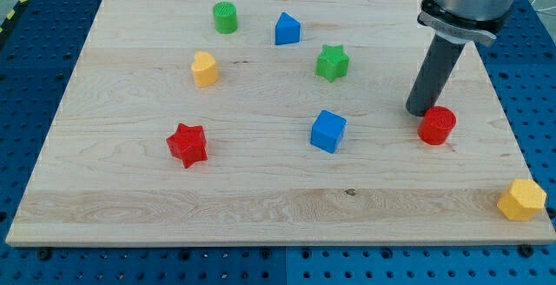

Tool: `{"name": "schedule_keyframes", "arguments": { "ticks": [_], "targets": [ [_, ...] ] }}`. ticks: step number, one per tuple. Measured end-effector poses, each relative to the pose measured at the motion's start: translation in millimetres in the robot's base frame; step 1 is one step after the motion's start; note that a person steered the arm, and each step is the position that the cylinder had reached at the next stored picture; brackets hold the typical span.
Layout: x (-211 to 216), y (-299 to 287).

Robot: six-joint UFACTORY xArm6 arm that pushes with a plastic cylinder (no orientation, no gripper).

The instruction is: Push the red circle towards the yellow hexagon

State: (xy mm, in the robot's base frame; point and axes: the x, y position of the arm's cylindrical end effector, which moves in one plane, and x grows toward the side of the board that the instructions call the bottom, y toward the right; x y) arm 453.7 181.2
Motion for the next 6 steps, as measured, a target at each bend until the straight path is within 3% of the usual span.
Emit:
{"name": "schedule_keyframes", "arguments": {
  "ticks": [6],
  "targets": [
    [50, 0]
  ]
}}
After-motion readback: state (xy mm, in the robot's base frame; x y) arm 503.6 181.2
